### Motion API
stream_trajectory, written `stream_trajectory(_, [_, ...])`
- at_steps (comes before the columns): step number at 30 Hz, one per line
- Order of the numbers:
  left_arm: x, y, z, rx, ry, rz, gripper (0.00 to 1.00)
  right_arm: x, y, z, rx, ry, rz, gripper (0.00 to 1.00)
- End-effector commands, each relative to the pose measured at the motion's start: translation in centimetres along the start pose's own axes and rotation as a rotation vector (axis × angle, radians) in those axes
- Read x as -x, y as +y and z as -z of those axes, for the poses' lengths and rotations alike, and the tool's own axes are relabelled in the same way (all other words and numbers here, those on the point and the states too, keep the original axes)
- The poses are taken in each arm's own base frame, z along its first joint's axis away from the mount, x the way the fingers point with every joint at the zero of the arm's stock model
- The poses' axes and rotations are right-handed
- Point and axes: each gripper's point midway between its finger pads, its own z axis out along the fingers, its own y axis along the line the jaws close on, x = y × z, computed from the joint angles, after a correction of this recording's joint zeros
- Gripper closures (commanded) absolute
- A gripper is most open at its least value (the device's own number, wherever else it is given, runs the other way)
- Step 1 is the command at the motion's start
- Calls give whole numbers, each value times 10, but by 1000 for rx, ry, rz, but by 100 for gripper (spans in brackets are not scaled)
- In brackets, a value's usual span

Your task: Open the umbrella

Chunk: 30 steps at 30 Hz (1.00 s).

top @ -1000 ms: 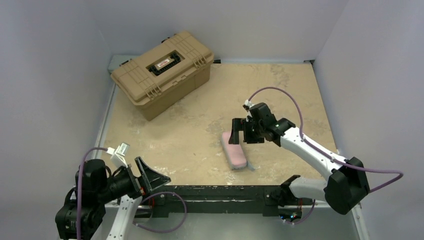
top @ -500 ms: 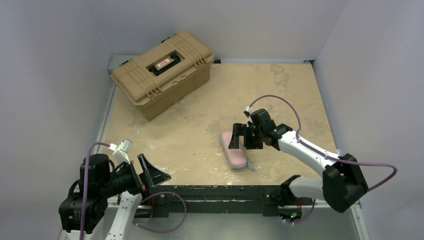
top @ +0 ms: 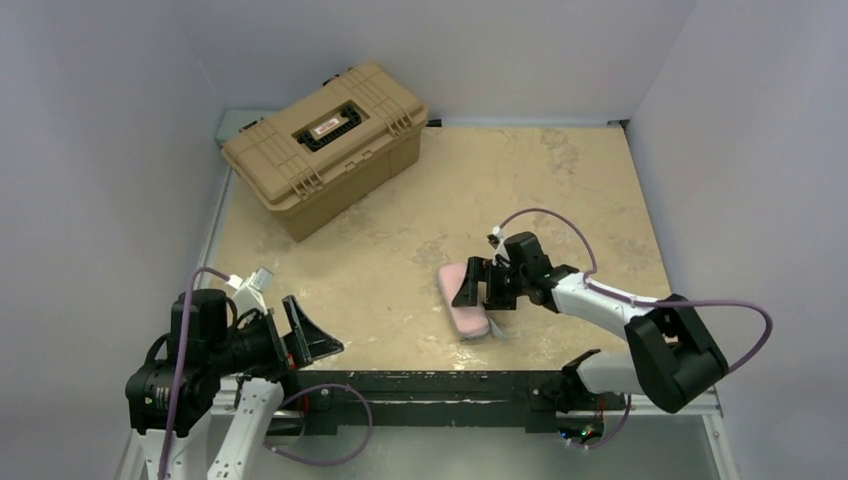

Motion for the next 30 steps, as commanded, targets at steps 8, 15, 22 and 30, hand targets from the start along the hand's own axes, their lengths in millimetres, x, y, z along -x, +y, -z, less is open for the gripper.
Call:
stream_trajectory(8, [10, 7, -16, 7, 14, 48, 0, -14, 6, -23, 126, 65, -19, 53])
stream_trajectory(15, [34, -3, -19, -2, -44, 22, 0, 23, 52, 19, 174, 6, 80, 66])
stream_trajectory(22, [64, -21, -20, -45, -115, -5, 0, 49, 92, 61, 204, -43, 106, 69])
stream_trajectory(30, [109, -58, -24, -200, -234, -3, 0, 74, 147, 112, 325, -128, 99, 68])
